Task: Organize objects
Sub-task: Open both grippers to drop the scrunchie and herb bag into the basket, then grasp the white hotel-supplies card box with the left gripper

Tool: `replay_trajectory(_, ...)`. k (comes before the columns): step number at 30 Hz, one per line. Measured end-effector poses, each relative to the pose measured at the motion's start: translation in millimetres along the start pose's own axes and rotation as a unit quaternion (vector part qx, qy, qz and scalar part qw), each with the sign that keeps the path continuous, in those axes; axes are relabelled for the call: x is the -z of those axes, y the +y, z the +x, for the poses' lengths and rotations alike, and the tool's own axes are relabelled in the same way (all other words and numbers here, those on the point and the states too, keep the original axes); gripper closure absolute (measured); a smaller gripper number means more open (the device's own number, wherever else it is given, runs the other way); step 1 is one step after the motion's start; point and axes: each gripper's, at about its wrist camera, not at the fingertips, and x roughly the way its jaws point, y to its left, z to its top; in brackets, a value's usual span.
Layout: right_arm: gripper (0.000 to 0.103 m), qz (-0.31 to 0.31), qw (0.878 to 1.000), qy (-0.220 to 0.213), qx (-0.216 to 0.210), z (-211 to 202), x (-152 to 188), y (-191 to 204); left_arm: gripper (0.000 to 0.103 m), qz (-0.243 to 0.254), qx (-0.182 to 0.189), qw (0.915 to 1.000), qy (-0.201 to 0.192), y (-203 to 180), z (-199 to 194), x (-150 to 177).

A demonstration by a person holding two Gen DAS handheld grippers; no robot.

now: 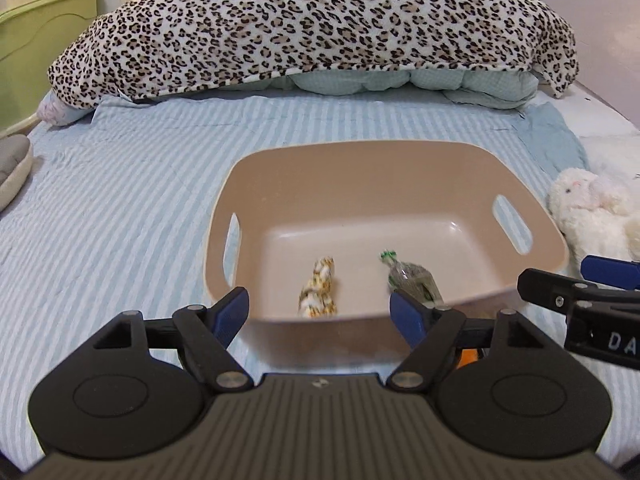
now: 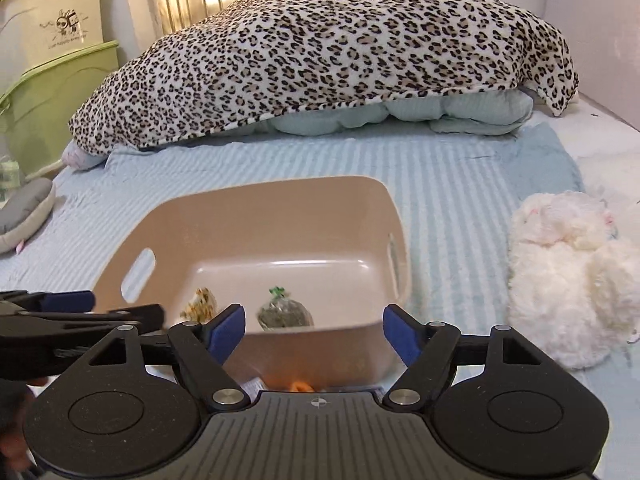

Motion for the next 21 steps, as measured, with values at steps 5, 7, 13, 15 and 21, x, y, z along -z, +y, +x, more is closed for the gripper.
replay_trajectory(5,0.025,-0.008,1.000,0.012,0.005,-14.5,11.6,-9.8,0.025,-0.011,0.007,0.9998,0.018,4.6,-18.2,15.0)
replay_trajectory(7,0.025,-0.014,1.000,0.024,0.006,-17.1,16.4,-11.7,0.025,-0.020,0.016,0.9991,0.033,6.5,-21.8,21.1)
replay_trajectory(13,0.024,-0.028,0.997,0.065,0.021,-13.1,35.1,-20.8,0.025,-0.009,0.024,0.9977,0.063,0.6,-23.5,40.6)
replay_trajectory(15,0.024,-0.026,0.996,0.077,0.026,-9.8,40.7,-25.5,0.025,0.006,0.025,0.9973,0.069,-4.6,-22.1,48.3)
replay_trajectory(21,0.024,-0.029,0.993,0.105,0.038,-2.3,57.5,-31.6,0.025,0.013,0.025,0.9933,0.112,-13.6,-3.0,69.9)
